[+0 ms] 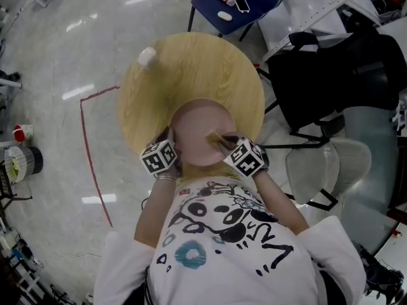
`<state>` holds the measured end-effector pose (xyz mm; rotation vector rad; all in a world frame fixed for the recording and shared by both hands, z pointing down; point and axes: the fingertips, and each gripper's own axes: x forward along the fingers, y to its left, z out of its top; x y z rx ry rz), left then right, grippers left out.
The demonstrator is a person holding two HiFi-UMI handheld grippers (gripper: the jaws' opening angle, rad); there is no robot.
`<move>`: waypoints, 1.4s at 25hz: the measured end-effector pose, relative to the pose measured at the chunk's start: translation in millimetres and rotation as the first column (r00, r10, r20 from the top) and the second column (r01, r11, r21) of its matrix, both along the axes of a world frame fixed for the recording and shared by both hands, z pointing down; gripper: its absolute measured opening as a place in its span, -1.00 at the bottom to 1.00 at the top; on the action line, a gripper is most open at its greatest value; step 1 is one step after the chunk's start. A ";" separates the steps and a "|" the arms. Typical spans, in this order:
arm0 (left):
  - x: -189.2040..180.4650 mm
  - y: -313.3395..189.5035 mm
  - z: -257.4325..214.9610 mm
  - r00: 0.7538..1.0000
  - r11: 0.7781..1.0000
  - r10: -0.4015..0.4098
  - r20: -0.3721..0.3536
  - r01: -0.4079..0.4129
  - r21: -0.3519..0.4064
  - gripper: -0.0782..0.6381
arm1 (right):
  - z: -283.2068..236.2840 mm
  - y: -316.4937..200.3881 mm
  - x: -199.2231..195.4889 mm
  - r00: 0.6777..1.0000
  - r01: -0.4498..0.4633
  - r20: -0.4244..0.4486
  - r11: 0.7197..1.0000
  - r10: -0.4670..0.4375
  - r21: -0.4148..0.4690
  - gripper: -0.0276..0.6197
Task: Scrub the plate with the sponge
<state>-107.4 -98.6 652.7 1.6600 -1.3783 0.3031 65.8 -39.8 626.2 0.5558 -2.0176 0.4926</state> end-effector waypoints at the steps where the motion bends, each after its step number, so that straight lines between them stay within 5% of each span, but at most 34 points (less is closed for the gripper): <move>1: 0.0 0.0 0.0 1.000 1.000 0.001 0.000 -0.001 0.000 -0.71 | 0.1 4.2 -3.0 1.000 0.008 0.009 1.000 -0.008 -0.011 -0.68; 21: 3.6 -1.4 -0.5 0.995 0.995 0.100 -0.005 -0.100 -0.014 -0.71 | -0.9 42.4 -84.0 0.972 0.159 0.202 0.970 -0.121 -0.183 -0.68; 35: 5.5 0.6 1.0 0.984 0.984 0.176 -0.018 -0.177 -0.030 -0.71 | 3.1 -7.1 -105.1 0.973 0.145 0.199 0.979 -0.115 -0.144 -0.68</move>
